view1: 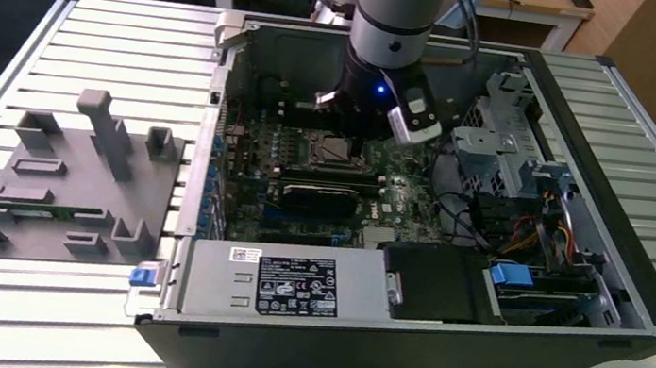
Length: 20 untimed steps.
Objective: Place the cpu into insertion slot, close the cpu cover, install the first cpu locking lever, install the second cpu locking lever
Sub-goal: 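Install the second cpu locking lever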
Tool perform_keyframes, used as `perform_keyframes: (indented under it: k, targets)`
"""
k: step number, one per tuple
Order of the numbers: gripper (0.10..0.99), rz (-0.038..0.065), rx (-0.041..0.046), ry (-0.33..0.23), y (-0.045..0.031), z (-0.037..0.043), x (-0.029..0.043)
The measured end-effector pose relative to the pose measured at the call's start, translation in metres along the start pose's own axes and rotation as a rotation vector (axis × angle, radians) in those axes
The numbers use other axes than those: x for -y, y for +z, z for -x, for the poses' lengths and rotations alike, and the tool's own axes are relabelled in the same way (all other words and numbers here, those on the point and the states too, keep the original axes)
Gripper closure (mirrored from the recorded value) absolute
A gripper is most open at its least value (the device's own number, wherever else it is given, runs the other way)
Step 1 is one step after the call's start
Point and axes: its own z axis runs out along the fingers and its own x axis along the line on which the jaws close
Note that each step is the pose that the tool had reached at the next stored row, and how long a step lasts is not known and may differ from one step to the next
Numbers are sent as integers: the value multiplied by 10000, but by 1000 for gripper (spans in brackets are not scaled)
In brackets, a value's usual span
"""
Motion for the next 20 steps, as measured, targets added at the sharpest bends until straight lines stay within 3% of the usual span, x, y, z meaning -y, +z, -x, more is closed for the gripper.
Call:
perform_keyframes:
  k: [8,16,20]
  targets:
    - [980,0,0,-15,11,-101,25]
    - [980,1,0,-14,15,-112,61]
    - [980,-1,-1,-14,21,-158,64]
